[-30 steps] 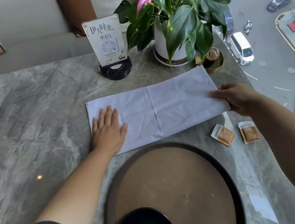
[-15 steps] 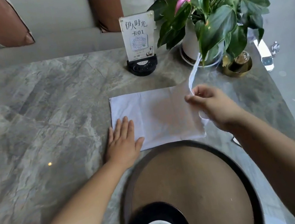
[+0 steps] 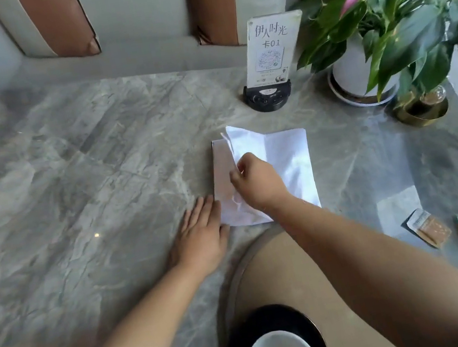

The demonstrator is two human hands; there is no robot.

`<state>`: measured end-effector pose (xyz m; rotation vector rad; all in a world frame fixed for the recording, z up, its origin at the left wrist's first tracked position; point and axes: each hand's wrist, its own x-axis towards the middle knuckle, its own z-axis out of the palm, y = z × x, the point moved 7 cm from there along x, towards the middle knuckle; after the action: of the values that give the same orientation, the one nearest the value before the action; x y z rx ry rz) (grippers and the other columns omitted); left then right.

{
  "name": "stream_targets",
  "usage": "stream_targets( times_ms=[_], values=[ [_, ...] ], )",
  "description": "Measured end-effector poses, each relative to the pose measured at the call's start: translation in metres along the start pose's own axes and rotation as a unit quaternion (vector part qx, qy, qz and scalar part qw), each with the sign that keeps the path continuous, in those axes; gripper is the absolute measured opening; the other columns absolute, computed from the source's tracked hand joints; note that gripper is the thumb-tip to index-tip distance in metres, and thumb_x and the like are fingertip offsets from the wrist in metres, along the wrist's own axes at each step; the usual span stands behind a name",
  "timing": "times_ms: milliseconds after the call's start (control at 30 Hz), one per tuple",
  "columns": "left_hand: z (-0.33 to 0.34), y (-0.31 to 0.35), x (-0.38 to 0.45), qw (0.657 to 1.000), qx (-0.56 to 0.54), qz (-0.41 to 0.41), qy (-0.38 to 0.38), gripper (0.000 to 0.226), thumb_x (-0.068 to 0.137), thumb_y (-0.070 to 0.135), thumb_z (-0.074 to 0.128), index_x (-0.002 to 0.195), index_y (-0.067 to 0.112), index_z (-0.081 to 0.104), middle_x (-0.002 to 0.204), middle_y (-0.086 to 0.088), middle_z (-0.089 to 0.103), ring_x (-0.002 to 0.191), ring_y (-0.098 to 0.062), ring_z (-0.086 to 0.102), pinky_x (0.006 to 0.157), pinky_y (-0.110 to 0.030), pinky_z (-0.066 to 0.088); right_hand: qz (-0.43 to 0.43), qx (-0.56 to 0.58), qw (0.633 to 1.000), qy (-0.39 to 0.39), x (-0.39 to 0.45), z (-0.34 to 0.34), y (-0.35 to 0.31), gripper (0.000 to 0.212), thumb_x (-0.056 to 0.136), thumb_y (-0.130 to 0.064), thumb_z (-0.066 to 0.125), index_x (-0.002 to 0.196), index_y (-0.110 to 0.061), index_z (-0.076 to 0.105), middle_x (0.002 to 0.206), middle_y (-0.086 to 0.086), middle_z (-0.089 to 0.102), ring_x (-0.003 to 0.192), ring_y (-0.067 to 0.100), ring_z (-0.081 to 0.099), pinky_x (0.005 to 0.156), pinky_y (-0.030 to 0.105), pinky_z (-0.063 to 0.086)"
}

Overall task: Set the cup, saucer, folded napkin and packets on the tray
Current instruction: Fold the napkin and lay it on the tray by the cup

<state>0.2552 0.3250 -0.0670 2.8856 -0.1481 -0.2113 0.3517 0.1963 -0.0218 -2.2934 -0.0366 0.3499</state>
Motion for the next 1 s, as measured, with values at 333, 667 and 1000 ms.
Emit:
stream_targets(
  times_ms=[333,667,1000],
  values=[
    [-0.018,-0.016,-0.002,0.992,-0.124,0.014,0.033,0.043,0.089,0.003,0.047,0.132,0.001,0.051,0.142,-0.015,0.048,0.135,-0.028,0.039,0.114,-0.037,0.026,0.014,-0.125,0.991,-0.054,0.007,0.064,0.009,0.021,0.088,-0.036,0.040,0.081,-0.017,0.039,0.066,-0.003,0.045,0.066,0.029,0.050,0.058,0.033,0.035],
    [-0.026,0.019,0.001,0.992,-0.081,0.050,0.086,0.043,0.086,0.010,0.055,0.129,0.006,0.055,0.144,-0.013,0.045,0.129,-0.032,0.046,0.104,-0.046,0.041,-0.040,-0.100,0.989,0.099,0.018,-0.037,0.041,0.024,0.091,-0.024,0.045,0.069,-0.017,0.054,0.077,0.005,0.056,0.068,0.029,0.055,0.056,0.031,0.036],
    [0.026,0.001,0.009,0.983,0.131,0.054,-0.116,0.076,0.090,0.064,0.005,0.148,0.019,-0.010,0.156,0.003,-0.019,0.145,-0.021,-0.016,0.117,-0.049,-0.007,0.171,-0.083,0.981,0.039,0.076,-0.095,0.111,0.033,0.080,-0.033,0.051,0.099,-0.007,0.058,0.093,0.014,0.063,0.086,0.033,0.060,0.061,0.029,0.042]
  ],
)
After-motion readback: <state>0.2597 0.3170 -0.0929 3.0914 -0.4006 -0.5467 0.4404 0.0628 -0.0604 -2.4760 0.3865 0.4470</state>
